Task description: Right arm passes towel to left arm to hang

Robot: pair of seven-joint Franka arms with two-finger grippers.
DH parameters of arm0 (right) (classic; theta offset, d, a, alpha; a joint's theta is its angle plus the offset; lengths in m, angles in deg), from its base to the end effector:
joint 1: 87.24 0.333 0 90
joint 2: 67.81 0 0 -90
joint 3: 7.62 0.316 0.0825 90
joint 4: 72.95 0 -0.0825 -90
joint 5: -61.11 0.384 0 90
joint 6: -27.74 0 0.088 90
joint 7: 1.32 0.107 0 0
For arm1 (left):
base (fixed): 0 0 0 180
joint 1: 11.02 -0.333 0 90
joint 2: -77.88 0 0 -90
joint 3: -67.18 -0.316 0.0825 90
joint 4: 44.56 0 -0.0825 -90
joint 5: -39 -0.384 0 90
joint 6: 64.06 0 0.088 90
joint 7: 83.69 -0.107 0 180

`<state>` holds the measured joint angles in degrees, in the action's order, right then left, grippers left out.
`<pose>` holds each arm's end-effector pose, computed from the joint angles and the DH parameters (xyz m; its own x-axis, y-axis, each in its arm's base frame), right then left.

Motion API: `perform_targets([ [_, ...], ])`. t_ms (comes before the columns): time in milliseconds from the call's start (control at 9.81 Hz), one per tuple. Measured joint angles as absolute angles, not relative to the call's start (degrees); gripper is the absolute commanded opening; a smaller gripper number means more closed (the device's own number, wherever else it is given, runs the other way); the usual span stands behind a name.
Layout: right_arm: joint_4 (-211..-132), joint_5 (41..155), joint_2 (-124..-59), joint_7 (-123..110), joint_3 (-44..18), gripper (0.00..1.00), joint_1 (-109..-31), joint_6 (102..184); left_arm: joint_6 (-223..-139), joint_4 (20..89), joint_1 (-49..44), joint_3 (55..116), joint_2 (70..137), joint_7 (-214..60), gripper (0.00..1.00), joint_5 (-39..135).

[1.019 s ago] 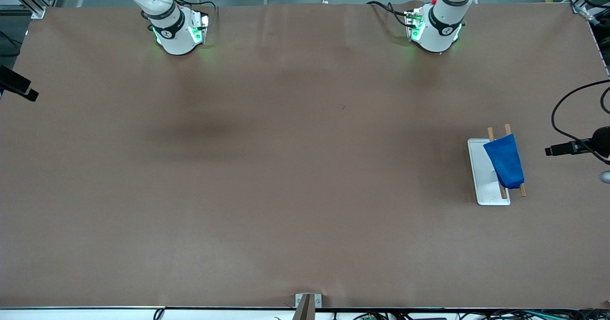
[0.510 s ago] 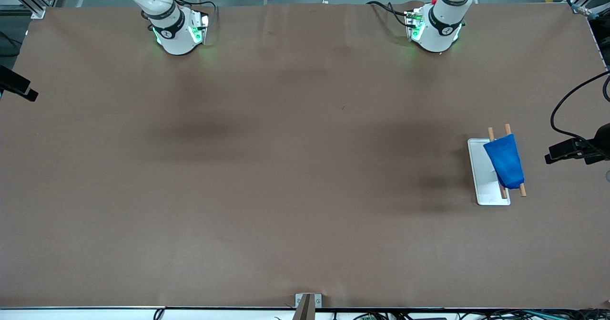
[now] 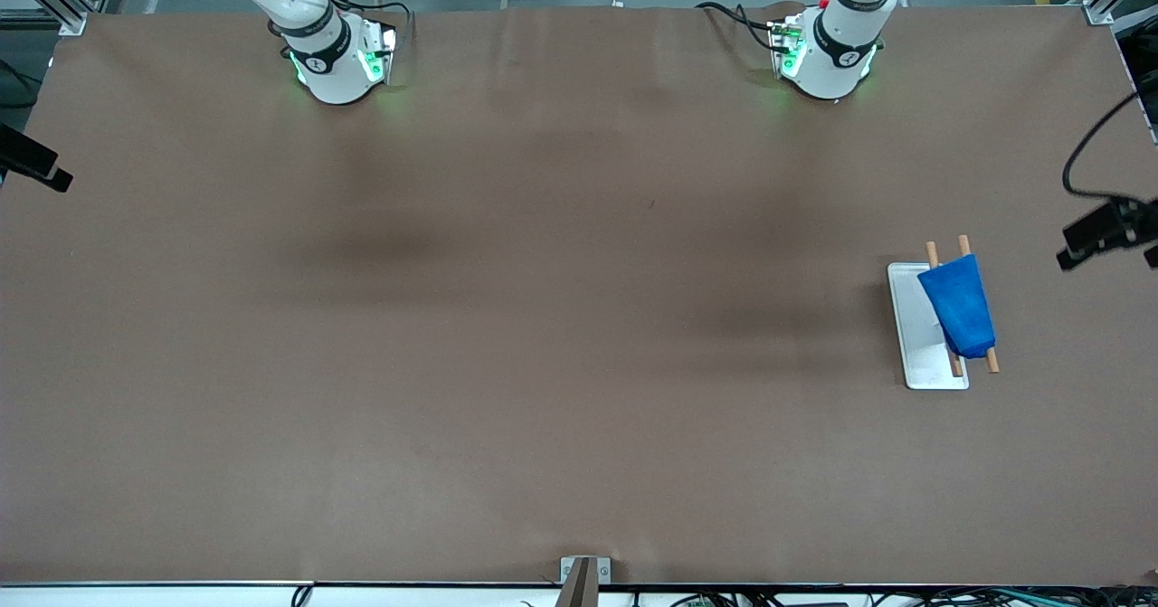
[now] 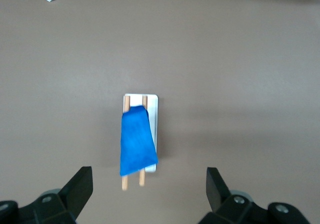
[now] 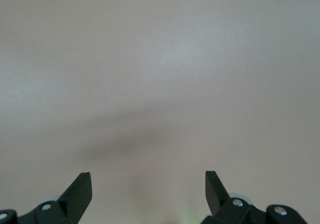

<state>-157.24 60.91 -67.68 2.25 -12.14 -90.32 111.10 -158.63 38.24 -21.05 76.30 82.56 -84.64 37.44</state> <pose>0.5371 -0.0721 0.6621 0.9809 -0.1941 -0.0137 -0.1941 -0.9810 0.0042 0.5880 0.0164 0.6458 0.9923 -0.0009 0.1242 0.0012 -0.9999 -0.0163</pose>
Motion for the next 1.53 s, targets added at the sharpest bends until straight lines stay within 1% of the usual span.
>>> perform_targets([
  [204,-157.2,60.9,-67.7,2.2,-12.2,1.00,-90.4,111.1,-157.2,39.6,-17.2,72.8,79.6,-84.5,0.98,37.4],
  [510,-157.2,60.9,-67.7,2.1,-12.2,1.00,-90.5,110.6,-156.8,43.9,-14.3,70.7,76.5,-84.5,0.98,37.4],
  [917,-157.2,60.9,-67.7,1.9,-12.2,1.00,-90.5,110.4,-156.8,44.7,-11.0,68.4,77.3,-84.6,0.98,37.4],
  [1529,-157.2,60.9,-67.7,1.9,-12.2,1.00,-90.5,110.4,-157.0,43.7,-10.7,68.2,78.5,-84.7,0.99,40.0],
])
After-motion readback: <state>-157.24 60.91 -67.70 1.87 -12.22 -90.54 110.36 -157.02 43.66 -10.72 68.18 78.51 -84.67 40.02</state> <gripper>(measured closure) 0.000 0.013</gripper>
